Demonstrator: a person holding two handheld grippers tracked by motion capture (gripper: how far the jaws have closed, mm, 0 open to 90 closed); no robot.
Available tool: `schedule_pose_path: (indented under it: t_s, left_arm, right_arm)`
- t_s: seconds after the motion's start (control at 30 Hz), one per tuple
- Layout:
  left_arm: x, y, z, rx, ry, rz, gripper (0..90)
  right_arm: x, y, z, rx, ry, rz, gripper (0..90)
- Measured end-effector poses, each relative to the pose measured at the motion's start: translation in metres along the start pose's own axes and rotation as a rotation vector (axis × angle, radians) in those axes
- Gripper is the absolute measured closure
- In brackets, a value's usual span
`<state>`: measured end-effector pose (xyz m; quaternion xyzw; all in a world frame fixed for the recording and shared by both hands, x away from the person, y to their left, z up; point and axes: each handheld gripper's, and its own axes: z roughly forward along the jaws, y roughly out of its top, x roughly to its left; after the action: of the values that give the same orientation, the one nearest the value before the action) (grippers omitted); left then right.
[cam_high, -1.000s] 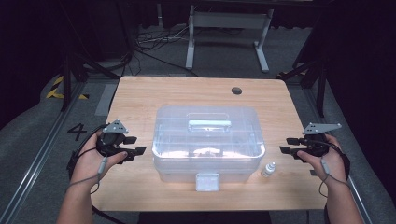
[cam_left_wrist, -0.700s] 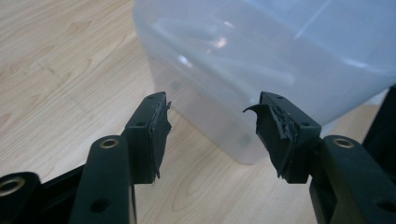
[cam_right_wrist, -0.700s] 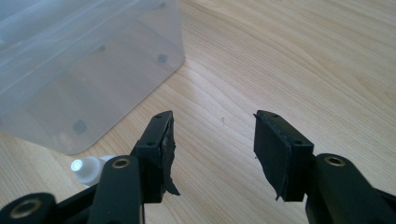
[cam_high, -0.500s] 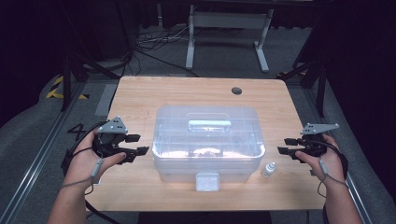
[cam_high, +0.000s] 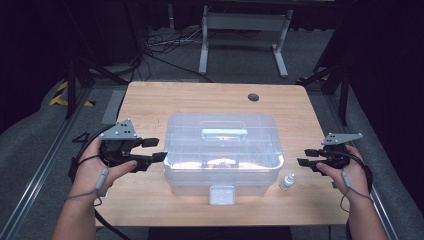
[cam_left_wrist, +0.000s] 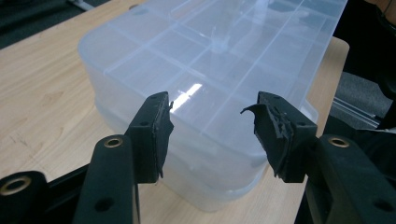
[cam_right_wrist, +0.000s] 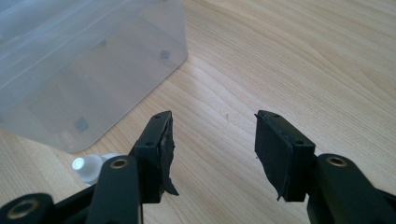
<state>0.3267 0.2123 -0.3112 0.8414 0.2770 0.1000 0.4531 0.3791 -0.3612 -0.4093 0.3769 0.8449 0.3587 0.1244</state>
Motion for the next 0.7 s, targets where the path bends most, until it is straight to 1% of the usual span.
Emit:
schedule_pose_path:
  t_s: [0.07, 0.13, 0.17, 0.33, 0.4, 0.47, 0.6, 0.67, 0.7]
  left_arm:
    - [0.0, 0.002, 0.002, -0.001, -0.001, 0.003, 46.5]
    - [-0.001, 0.007, 0.006, -0.004, -0.006, 0.016, 46.3]
    - [-0.002, 0.011, 0.01, -0.002, -0.012, 0.024, 46.1]
    - [-0.004, 0.021, 0.019, -0.008, -0.03, 0.039, 45.7]
    - [-0.004, 0.025, 0.023, -0.013, -0.031, 0.039, 45.8]
    - [-0.003, 0.03, 0.028, -0.011, -0.034, 0.048, 45.4]
    - [-0.004, 0.037, 0.039, -0.018, -0.05, 0.061, 44.4]
    - [-0.004, 0.039, 0.044, -0.024, -0.059, 0.057, 44.1]
    - [-0.004, 0.039, 0.044, -0.024, -0.059, 0.057, 44.1]
  right_arm:
    - [0.0, -0.001, -0.001, 0.002, -0.004, 0.002, 48.2]
    - [0.0, -0.002, -0.001, 0.001, -0.004, 0.003, 48.1]
    - [0.001, -0.003, -0.002, 0.004, -0.006, 0.006, 48.1]
    - [0.002, -0.006, -0.004, 0.006, -0.012, 0.009, 48.0]
    - [0.002, -0.008, -0.005, 0.006, -0.014, 0.012, 47.9]
    - [0.003, -0.01, -0.006, 0.006, -0.016, 0.013, 47.8]
    - [0.005, -0.013, -0.009, 0.006, -0.023, 0.018, 47.7]
    - [0.005, -0.015, -0.011, 0.005, -0.026, 0.02, 47.6]
    - [0.006, -0.015, -0.011, 0.006, -0.027, 0.022, 47.6]
